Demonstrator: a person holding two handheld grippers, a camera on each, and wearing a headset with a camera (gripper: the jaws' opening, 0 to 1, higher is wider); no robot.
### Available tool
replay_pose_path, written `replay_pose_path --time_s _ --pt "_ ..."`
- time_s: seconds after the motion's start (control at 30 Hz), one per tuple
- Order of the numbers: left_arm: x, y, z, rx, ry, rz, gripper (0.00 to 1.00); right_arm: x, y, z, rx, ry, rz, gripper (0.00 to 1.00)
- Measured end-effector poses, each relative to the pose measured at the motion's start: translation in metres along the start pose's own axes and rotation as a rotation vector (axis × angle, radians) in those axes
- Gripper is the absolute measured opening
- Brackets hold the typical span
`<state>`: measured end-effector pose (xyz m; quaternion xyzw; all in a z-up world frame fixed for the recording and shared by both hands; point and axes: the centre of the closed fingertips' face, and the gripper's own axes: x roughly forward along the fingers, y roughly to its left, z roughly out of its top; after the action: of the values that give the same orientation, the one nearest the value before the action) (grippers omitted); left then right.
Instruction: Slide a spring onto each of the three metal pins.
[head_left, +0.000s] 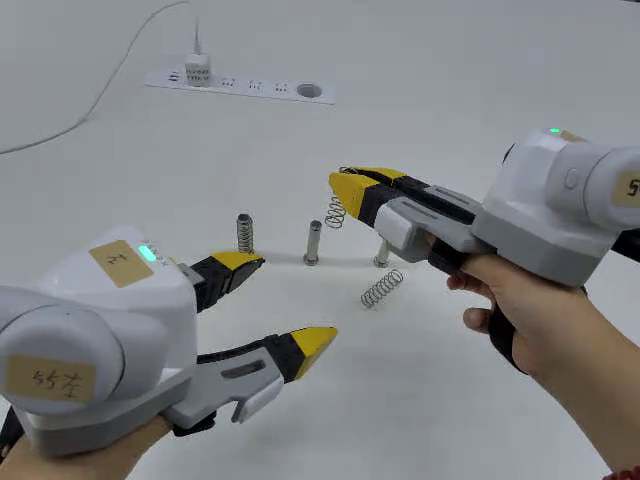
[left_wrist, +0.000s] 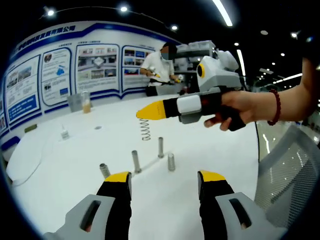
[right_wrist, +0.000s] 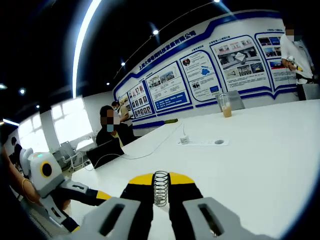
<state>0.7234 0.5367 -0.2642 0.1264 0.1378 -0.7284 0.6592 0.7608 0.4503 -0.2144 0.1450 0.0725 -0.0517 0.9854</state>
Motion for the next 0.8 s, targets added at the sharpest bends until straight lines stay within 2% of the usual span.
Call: replay_pose_path --time_s 0.17,0.53,0.8 --pt "0.001 0.001 -0.006 -0.007 0.02 0.003 0.6 0.009 -0.006 -0.008 -0.028 0.025 -0.014 0.11" --pt "0.0 0.007 -0.01 -0.035 0.029 0.021 0.69 0.028 -0.015 -0.02 -0.041 0.051 -0.039 0.11" --pt "-0.001 0.009 -0.011 -0.053 0.027 0.028 0.75 0.034 -0.019 -0.025 -0.065 0.064 -0.044 0.11"
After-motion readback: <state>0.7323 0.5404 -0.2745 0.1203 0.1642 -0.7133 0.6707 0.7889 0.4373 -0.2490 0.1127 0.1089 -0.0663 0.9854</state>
